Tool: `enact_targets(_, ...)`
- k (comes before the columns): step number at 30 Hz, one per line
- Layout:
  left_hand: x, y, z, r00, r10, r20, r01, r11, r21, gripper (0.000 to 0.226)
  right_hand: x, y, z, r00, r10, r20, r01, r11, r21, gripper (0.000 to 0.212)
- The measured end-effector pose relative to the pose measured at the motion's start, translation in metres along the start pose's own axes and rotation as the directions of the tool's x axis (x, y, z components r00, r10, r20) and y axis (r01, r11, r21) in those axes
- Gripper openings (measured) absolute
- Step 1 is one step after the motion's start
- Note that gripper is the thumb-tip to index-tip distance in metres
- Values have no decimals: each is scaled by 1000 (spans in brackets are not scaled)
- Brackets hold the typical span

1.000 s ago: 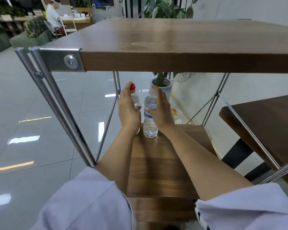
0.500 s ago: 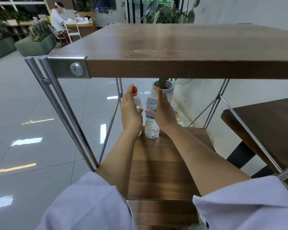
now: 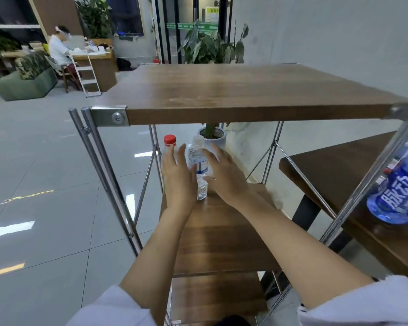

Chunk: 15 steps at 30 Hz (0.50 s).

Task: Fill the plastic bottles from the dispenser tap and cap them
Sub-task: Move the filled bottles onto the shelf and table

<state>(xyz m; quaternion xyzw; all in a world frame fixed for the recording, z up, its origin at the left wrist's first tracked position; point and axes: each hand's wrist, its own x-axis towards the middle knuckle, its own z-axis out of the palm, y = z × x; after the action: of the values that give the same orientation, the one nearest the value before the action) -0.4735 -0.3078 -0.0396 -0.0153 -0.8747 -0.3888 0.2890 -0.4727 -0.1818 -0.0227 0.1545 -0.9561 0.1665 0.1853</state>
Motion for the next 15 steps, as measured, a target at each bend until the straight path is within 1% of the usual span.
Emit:
enact_targets(1,-8,6,-5,1000,12,23,-12,1000,8,57,-10,1,-6,1000,-6,-2,6,1000,-1,71)
enact_targets(3,-28,17,-16,993,96,65,-95,995,-15,48,-33,1,-21,1000,-5,-4,5,1000,10,68)
enact_targets(5,-47,29,-27,977,192,97,-191,981,-19,42,-58,2,-37,1000,-19,-22,18,999,-31,62)
enact_targets(9,-78,57,-41,938,315,144,-313,949,-36,36,-109,1,-74,996,-31,-86,21,993,-112,55)
enact_targets(12,-100,80,-46,883,436,175,-434,900,-52,37,-148,3,-99,978,-38,-205,4,987,-163,50)
enact_targets(15,-120,108,-50,837,515,186,-500,857,-125,33,-189,7,-129,948,-87,-307,-6,957,-290,39)
